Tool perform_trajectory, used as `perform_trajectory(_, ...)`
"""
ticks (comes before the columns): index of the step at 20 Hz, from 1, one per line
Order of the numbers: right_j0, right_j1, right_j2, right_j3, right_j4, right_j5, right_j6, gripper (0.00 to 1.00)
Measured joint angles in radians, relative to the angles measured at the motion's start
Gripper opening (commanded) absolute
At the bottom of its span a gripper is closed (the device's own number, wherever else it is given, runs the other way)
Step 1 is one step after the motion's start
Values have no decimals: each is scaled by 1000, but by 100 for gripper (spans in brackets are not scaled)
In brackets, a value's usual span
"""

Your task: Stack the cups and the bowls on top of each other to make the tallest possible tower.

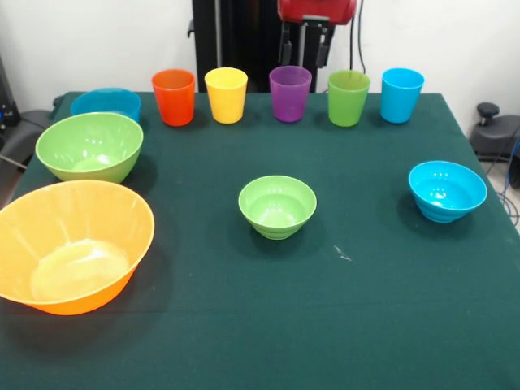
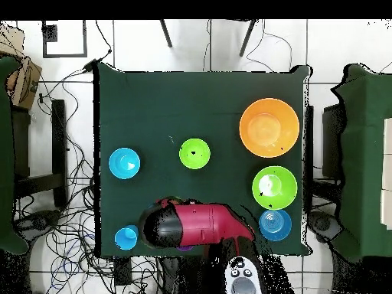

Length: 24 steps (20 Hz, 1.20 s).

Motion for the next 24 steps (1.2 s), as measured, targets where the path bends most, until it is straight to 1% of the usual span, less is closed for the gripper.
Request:
perform_trajectory(4, 23, 23, -5, 0, 0, 0, 0, 100)
perform_trajectory(8, 55, 66, -17, -1, -10, -7, 0, 100)
perform_trajectory(11, 70, 105, -31, -2, -18, -38, 0, 100)
perform_trajectory(15, 72, 148, -47, -2, -24, -86, 0, 100)
perform_trajectory(18, 68, 169, -50, -3, -24, -100, 0, 100)
perform_trajectory(24, 55, 179, -50, -3, -24, -101, 0, 100)
